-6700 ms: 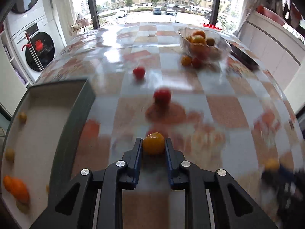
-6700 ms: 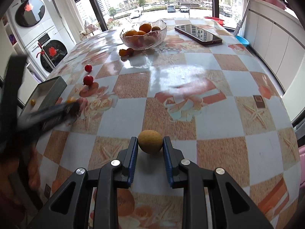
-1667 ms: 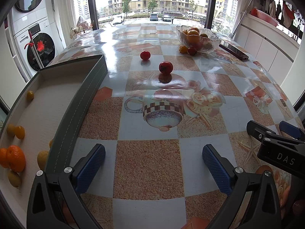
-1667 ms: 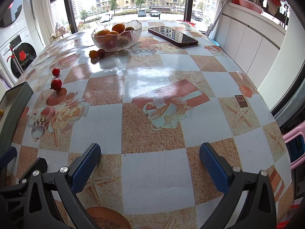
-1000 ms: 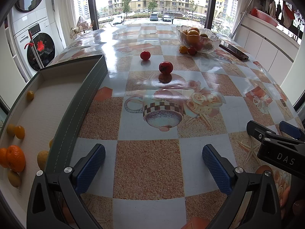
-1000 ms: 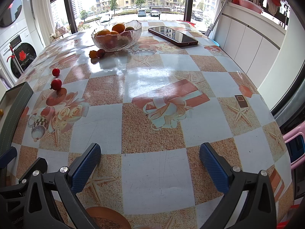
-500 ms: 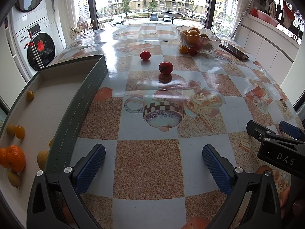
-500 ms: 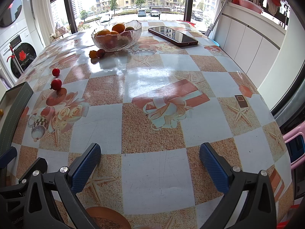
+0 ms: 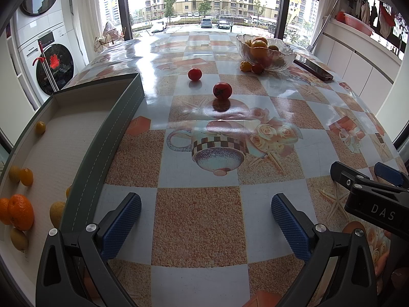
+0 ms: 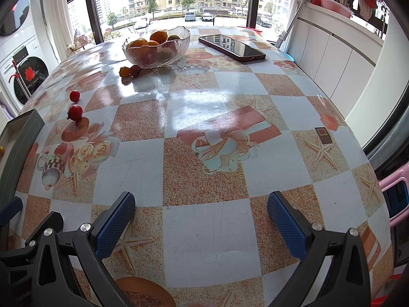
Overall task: Organize fruits
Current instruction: 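Grasp a red tomato with the right tool while the left tool grasps the other red tomato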
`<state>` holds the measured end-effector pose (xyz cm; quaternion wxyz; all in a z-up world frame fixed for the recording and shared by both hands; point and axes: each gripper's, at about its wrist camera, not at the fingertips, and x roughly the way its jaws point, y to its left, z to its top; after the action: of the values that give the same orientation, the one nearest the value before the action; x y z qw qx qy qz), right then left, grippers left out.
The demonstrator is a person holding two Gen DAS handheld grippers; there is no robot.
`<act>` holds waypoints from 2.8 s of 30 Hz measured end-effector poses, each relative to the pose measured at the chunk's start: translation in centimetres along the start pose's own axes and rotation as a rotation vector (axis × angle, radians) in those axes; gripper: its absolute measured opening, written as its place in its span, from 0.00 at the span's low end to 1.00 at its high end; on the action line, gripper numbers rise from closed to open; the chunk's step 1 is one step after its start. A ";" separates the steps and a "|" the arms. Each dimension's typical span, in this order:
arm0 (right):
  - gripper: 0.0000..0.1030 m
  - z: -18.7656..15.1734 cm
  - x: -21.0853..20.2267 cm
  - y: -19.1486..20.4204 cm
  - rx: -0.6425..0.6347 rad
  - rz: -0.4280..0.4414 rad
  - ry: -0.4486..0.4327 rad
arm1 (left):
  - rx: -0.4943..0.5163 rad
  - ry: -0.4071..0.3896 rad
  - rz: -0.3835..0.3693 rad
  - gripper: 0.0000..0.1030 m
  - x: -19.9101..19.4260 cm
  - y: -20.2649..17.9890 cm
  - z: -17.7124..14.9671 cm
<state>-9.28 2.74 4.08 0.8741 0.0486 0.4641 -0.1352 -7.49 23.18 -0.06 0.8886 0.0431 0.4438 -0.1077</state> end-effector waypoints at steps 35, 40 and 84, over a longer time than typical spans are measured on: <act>0.24 10.2 4.8 14.8 -0.387 0.280 0.084 | -0.019 -0.001 0.014 0.99 -0.1 -0.4 0.0; 0.24 9.5 3.4 9.5 -0.262 0.286 0.062 | -0.017 0.006 0.009 0.99 -0.3 -0.8 0.0; 0.25 -2.2 -2.4 -3.0 -0.039 0.179 -0.099 | -0.022 -0.068 0.074 0.20 -1.2 -0.9 -0.2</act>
<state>-13.17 0.75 4.93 0.9053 0.0664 0.4166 -0.0496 -8.60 22.54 0.82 0.9068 0.0459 0.4129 -0.0714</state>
